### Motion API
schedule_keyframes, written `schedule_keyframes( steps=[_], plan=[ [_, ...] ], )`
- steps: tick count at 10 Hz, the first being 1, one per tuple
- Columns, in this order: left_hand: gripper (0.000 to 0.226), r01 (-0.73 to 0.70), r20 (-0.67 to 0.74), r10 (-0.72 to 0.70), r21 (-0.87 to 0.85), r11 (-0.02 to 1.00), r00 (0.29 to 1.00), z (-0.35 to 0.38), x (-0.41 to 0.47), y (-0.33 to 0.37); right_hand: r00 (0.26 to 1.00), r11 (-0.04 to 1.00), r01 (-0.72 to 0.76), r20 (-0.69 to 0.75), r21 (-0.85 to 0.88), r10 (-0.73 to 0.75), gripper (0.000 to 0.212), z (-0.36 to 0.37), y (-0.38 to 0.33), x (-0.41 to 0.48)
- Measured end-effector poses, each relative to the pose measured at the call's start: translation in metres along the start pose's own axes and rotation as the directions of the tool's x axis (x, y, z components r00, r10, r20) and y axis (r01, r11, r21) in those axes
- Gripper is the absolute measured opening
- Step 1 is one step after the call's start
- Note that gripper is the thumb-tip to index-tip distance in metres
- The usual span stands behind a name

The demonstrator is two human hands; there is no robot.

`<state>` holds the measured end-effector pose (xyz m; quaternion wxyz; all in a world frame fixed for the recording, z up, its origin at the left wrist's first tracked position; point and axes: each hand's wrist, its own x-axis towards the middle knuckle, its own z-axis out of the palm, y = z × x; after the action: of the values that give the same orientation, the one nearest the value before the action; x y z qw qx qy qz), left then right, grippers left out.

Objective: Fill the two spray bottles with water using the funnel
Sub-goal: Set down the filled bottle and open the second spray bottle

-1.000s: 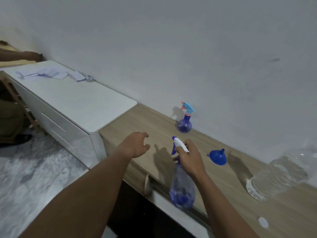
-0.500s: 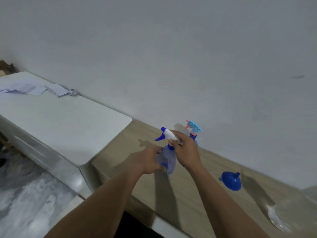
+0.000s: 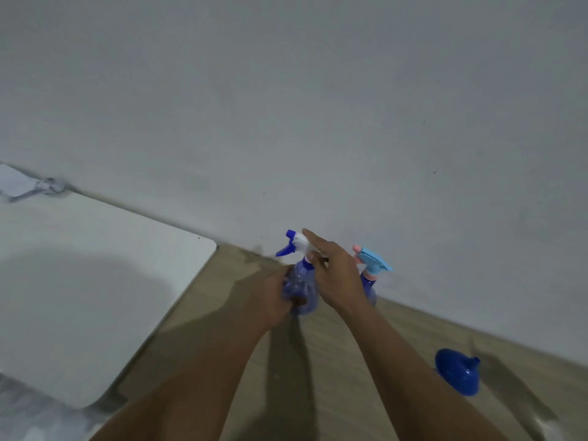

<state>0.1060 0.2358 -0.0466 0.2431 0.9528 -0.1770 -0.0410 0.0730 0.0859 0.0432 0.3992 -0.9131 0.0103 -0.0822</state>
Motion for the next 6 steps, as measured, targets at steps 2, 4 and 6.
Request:
schedule_keyframes(
  steps=[2,4,6],
  plan=[
    [0.015,0.059,-0.116,-0.13,-0.477,0.877,0.985,0.025,0.05,-0.007,1.0,1.0,-0.024,-0.01,0.005,0.024,0.049,0.003,0.003,0.028],
    [0.01,0.04,-0.107,-0.127,-0.59,0.806,0.986,0.019,0.057,-0.003,0.997,0.991,-0.076,-0.002,-0.113,0.076,0.054,-0.003,0.0,0.037],
    [0.085,0.15,-0.037,-0.163,-0.227,0.962,0.986,-0.002,0.032,0.007,0.995,0.964,-0.079,-0.085,-0.253,0.059,0.048,-0.031,-0.004,0.026]
  ],
)
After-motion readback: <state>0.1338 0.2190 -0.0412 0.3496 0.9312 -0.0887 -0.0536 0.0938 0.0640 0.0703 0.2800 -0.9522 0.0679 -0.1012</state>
